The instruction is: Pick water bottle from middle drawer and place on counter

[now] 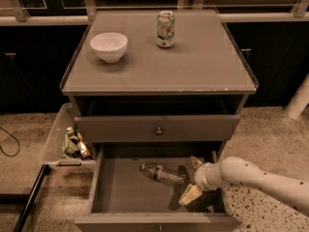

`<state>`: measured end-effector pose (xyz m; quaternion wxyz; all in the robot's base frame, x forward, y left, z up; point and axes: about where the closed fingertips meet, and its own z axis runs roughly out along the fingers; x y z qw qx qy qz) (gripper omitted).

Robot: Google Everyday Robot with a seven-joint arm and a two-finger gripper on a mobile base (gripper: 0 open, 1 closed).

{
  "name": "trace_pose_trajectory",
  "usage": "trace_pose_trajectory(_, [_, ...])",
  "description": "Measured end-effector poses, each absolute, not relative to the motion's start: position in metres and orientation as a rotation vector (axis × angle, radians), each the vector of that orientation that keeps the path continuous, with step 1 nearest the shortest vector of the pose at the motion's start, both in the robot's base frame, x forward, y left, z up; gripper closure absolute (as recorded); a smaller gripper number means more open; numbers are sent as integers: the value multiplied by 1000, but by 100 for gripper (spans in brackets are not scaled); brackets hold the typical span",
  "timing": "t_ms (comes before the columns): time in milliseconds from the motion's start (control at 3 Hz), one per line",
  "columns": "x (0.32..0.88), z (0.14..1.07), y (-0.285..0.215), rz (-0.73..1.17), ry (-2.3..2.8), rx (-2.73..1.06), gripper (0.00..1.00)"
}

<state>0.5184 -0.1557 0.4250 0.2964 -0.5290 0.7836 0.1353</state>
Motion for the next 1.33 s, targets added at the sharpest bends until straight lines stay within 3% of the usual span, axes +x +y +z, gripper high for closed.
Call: trace_pose_trajectory(1333, [563,359,-117,629,2024,-1302,0])
